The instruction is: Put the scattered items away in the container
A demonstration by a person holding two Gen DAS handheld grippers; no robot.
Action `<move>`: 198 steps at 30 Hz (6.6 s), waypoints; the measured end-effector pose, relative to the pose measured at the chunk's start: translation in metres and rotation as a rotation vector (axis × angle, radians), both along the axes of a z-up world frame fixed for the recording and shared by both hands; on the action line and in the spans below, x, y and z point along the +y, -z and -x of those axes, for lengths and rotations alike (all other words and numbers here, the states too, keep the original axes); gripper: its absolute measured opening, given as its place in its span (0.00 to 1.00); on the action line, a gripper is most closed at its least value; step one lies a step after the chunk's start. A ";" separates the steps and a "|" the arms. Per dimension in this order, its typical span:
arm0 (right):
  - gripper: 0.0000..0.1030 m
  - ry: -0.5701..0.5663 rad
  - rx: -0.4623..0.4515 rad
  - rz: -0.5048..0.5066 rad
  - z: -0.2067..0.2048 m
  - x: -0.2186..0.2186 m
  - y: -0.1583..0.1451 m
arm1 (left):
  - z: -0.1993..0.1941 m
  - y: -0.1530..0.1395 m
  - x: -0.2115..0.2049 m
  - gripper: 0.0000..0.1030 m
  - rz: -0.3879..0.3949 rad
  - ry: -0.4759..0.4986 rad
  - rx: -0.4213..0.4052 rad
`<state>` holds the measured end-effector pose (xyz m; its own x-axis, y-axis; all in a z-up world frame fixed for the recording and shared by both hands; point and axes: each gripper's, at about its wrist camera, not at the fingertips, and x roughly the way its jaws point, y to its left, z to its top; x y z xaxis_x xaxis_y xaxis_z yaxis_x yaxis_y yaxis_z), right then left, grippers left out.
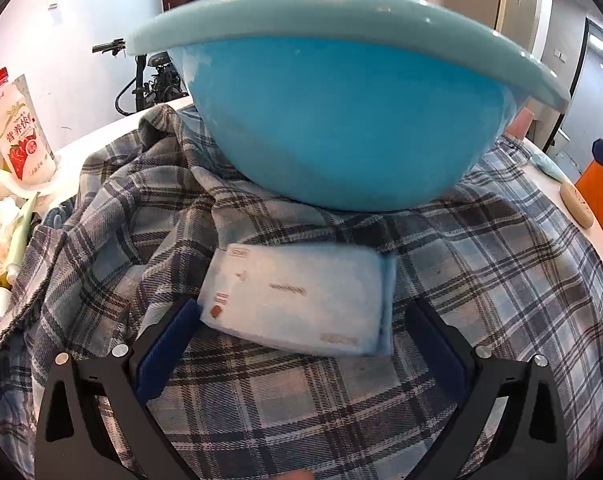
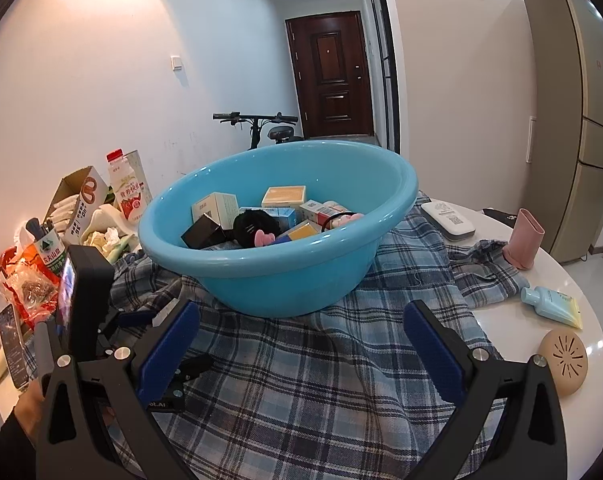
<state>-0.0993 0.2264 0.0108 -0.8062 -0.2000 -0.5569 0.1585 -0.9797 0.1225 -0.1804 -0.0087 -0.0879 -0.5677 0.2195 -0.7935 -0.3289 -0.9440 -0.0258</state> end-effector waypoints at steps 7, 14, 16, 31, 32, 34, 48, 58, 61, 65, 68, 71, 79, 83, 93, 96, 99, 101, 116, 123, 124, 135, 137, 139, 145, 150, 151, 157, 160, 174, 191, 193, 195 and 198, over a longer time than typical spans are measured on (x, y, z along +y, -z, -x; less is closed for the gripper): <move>1.00 -0.004 -0.014 -0.020 0.001 -0.004 0.003 | 0.005 0.001 -0.003 0.99 0.007 -0.030 -0.006; 1.00 -0.009 -0.024 -0.034 0.003 -0.007 0.005 | 0.009 0.004 0.000 0.99 -0.003 -0.026 -0.026; 1.00 -0.009 -0.026 -0.039 0.003 -0.009 0.006 | 0.009 0.004 0.000 0.97 -0.013 -0.025 -0.026; 1.00 -0.014 -0.031 -0.051 0.003 -0.012 0.009 | 0.006 0.004 0.001 0.85 -0.008 -0.018 -0.015; 1.00 -0.014 -0.031 -0.052 0.003 -0.012 0.010 | 0.006 0.004 0.001 0.85 -0.006 -0.018 -0.014; 1.00 -0.014 -0.031 -0.050 0.003 -0.012 0.009 | 0.006 0.003 -0.001 0.77 -0.021 -0.029 -0.007; 1.00 -0.003 -0.020 -0.045 0.002 -0.008 0.009 | -0.012 -0.013 0.001 0.73 0.032 -0.056 0.128; 1.00 -0.028 0.012 -0.033 -0.002 -0.012 0.003 | -0.028 -0.039 -0.012 0.73 -0.020 -0.099 0.191; 1.00 -0.052 0.037 -0.022 -0.005 -0.015 0.000 | -0.033 -0.049 -0.013 0.73 -0.064 -0.113 0.204; 1.00 -0.075 0.077 -0.043 -0.009 -0.022 -0.003 | -0.039 -0.063 -0.016 0.73 -0.104 -0.119 0.233; 1.00 -0.078 0.088 -0.055 -0.008 -0.025 -0.002 | -0.046 -0.072 -0.018 0.73 -0.126 -0.112 0.251; 1.00 -0.066 0.065 -0.037 -0.005 -0.025 -0.001 | -0.054 -0.081 -0.017 0.73 -0.131 -0.107 0.290; 1.00 -0.011 0.078 -0.066 -0.013 -0.029 -0.025 | -0.058 -0.099 -0.026 0.73 -0.171 -0.120 0.333; 1.00 0.019 0.101 -0.117 -0.013 -0.040 -0.045 | -0.052 -0.108 -0.028 0.73 -0.155 -0.139 0.333; 1.00 0.048 0.129 -0.154 0.000 -0.050 -0.081 | -0.041 -0.145 -0.024 0.73 -0.137 -0.156 0.373; 1.00 0.052 0.141 -0.161 0.003 -0.050 -0.090 | -0.036 -0.153 -0.022 0.73 -0.137 -0.160 0.385; 1.00 0.061 0.153 -0.163 0.009 -0.049 -0.100 | -0.030 -0.159 -0.020 0.73 -0.131 -0.165 0.397; 1.00 0.066 0.154 -0.161 0.014 -0.047 -0.103 | -0.025 -0.162 -0.019 0.73 -0.131 -0.167 0.400; 1.00 0.084 0.129 -0.223 0.068 -0.042 -0.108 | 0.032 -0.163 0.005 0.74 -0.082 -0.201 0.388; 1.00 0.135 0.119 -0.221 0.100 -0.040 -0.111 | 0.055 -0.157 0.004 0.74 -0.078 -0.246 0.380; 1.00 0.125 0.113 -0.218 0.105 -0.041 -0.108 | 0.057 -0.153 0.003 0.74 -0.085 -0.249 0.368; 1.00 0.086 0.029 -0.200 0.132 -0.032 -0.081 | 0.066 -0.133 0.014 0.74 -0.055 -0.224 0.341; 1.00 0.098 0.025 -0.207 0.134 -0.031 -0.079 | 0.065 -0.134 0.012 0.74 -0.067 -0.226 0.337; 1.00 0.105 0.025 -0.220 0.135 -0.031 -0.078 | 0.068 -0.137 0.011 0.74 -0.077 -0.227 0.334; 1.00 0.106 0.015 -0.238 0.136 -0.034 -0.073 | 0.067 -0.143 0.004 0.74 -0.088 -0.240 0.340; 1.00 0.116 0.003 -0.264 0.138 -0.038 -0.069 | 0.065 -0.147 0.002 0.74 -0.106 -0.232 0.347; 1.00 0.124 0.002 -0.274 0.138 -0.038 -0.069 | 0.065 -0.147 0.003 0.74 -0.107 -0.229 0.350; 1.00 0.167 0.016 -0.284 0.136 -0.033 -0.074 | 0.064 -0.144 0.010 0.74 -0.106 -0.199 0.346; 1.00 0.173 0.018 -0.286 0.134 -0.032 -0.075 | 0.063 -0.144 0.013 0.74 -0.101 -0.191 0.347; 1.00 0.168 0.031 -0.279 0.131 -0.033 -0.082 | 0.062 -0.146 0.008 0.98 -0.107 -0.195 0.361; 1.00 0.173 0.062 -0.263 0.116 -0.034 -0.094 | 0.047 -0.163 0.005 1.00 -0.052 -0.219 0.407; 1.00 0.151 0.065 -0.240 0.113 -0.036 -0.098 | 0.041 -0.168 -0.002 1.00 -0.074 -0.239 0.406; 1.00 0.141 0.071 -0.219 0.106 -0.038 -0.102 | 0.035 -0.170 -0.008 1.00 -0.098 -0.250 0.384; 1.00 0.129 0.072 -0.215 0.092 -0.042 -0.105 | 0.024 -0.175 -0.013 1.00 -0.086 -0.254 0.362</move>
<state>-0.1917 0.1846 0.1157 -0.8566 0.0240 -0.5155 0.0311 -0.9947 -0.0979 -0.2048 -0.0214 0.0871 -0.8497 0.0937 -0.5188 -0.0890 -0.9954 -0.0340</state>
